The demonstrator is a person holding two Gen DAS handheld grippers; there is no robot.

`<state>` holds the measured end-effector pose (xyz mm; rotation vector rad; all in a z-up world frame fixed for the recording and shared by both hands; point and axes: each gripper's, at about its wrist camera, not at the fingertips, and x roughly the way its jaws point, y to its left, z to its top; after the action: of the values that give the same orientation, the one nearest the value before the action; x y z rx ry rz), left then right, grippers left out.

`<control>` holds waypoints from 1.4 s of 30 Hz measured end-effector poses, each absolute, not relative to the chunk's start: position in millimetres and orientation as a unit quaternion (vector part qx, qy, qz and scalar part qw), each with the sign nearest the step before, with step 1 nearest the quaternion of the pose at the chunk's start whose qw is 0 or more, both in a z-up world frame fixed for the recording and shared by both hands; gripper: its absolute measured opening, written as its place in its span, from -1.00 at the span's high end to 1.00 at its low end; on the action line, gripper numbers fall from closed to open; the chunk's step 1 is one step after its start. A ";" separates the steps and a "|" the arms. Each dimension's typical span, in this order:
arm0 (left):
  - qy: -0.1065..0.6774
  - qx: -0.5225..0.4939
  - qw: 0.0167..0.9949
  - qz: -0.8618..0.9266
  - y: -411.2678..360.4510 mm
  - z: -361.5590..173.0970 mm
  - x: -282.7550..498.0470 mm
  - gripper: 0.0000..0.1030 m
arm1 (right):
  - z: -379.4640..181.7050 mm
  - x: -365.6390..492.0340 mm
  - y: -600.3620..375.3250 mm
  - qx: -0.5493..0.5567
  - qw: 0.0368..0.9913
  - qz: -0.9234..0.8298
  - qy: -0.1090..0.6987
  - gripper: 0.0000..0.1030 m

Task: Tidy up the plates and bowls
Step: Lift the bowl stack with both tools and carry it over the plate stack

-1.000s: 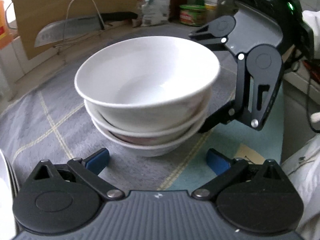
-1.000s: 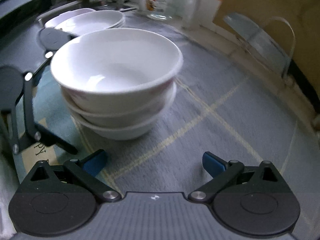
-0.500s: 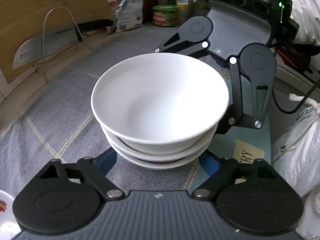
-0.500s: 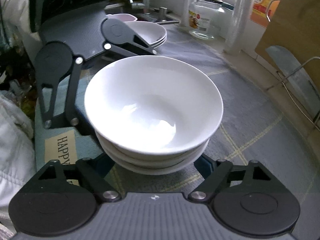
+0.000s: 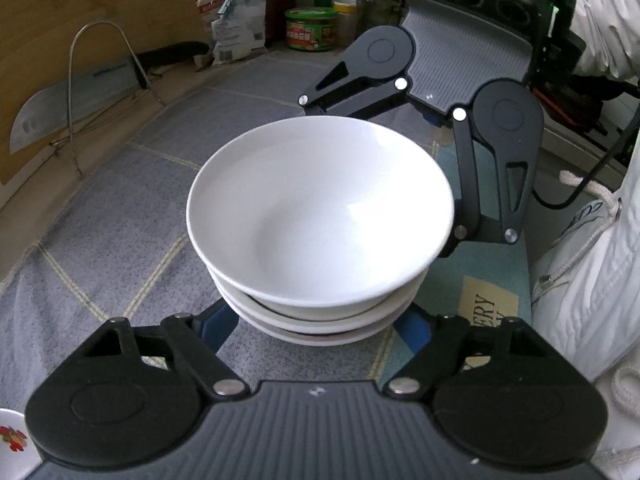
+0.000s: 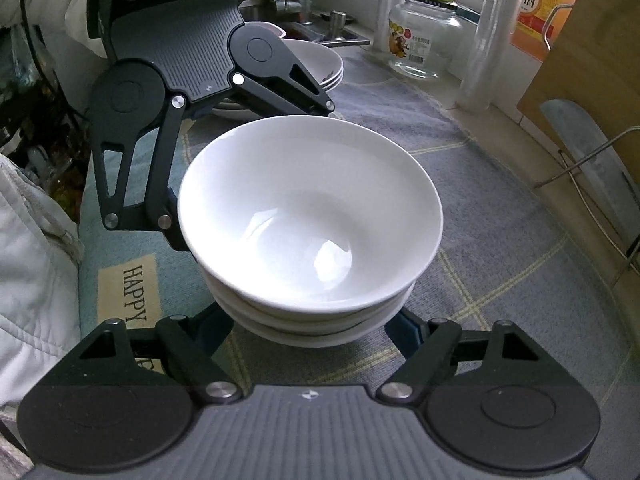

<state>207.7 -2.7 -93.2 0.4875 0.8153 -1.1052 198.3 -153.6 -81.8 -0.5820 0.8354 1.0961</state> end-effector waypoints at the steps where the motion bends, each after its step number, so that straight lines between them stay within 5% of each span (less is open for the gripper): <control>1: 0.373 0.224 0.746 -0.505 -2.9 -92.8 207.7 -0.61 | -82.0 199.2 -152.8 -0.263 0.733 0.498 0.381 -0.65; 42: 0.352 0.220 0.812 -0.410 50.5 -46.9 143.1 -0.60 | -31.0 175.7 -82.0 -0.340 0.700 0.538 0.325 -0.64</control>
<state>143.1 50.5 -46.9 0.4699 0.7526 -0.8759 175.7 -82.0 -31.0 -0.7568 0.7241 1.1976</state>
